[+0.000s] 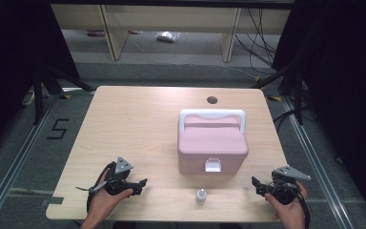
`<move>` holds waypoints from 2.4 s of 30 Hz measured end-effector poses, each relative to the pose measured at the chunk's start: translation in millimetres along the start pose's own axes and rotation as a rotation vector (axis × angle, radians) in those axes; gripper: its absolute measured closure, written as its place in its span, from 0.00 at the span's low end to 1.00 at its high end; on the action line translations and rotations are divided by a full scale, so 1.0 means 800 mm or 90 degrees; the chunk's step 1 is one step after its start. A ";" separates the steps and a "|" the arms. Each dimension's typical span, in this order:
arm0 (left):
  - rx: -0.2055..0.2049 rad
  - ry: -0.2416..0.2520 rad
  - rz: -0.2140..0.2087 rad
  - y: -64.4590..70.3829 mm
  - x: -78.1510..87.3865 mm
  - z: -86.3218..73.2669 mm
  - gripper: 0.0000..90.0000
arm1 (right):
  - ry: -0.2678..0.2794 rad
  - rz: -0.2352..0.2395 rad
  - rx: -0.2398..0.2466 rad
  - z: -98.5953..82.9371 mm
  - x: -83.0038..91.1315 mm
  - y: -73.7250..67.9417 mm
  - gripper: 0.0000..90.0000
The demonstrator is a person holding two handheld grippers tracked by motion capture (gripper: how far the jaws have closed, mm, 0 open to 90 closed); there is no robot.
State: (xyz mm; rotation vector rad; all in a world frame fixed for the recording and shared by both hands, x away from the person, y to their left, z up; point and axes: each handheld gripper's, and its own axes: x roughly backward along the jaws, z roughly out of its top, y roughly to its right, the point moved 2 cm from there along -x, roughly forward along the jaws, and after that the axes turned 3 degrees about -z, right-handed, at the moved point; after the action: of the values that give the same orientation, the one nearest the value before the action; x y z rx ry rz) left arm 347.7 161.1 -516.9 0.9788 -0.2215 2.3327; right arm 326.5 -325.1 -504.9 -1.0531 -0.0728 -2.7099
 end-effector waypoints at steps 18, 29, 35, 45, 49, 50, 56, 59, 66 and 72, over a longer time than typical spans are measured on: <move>-0.010 -0.009 -0.008 0.003 -0.003 0.001 0.19 | 0.019 -0.018 -0.009 0.002 -0.002 0.007 0.18; -0.024 -0.008 -0.020 0.011 -0.006 0.007 0.18 | 0.038 0.001 -0.012 0.006 -0.002 0.013 0.18; -0.027 0.011 -0.022 0.014 -0.006 0.018 0.17 | 0.034 0.004 -0.022 0.009 0.000 0.014 0.18; -0.045 0.012 -0.032 0.019 -0.015 0.051 0.19 | 0.053 -0.009 0.017 0.023 -0.007 0.020 0.38; -0.042 0.009 -0.041 0.013 -0.023 0.063 0.22 | 0.059 -0.005 0.029 0.032 -0.008 0.022 0.46; -0.040 0.008 -0.041 0.012 -0.025 0.066 0.22 | 0.055 -0.008 0.013 0.033 -0.008 0.020 0.47; -0.026 0.021 -0.068 -0.002 -0.039 0.082 0.45 | 0.067 0.001 0.021 0.048 -0.024 0.027 0.55; -0.049 0.023 -0.067 -0.004 -0.048 0.090 0.60 | 0.063 0.009 0.033 0.054 -0.032 0.025 0.64; -0.090 0.035 -0.071 0.009 -0.064 0.106 0.88 | 0.059 0.044 0.038 0.066 -0.044 0.013 0.84; -0.098 0.042 -0.084 0.017 -0.080 0.123 0.99 | 0.077 0.060 0.053 0.074 -0.053 0.008 0.94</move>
State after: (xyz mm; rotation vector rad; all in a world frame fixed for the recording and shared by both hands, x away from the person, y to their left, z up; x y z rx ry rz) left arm 433.9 84.9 -490.1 0.8160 -0.2961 2.1882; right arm 397.2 -315.2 -489.7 -0.8465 -0.1123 -2.6537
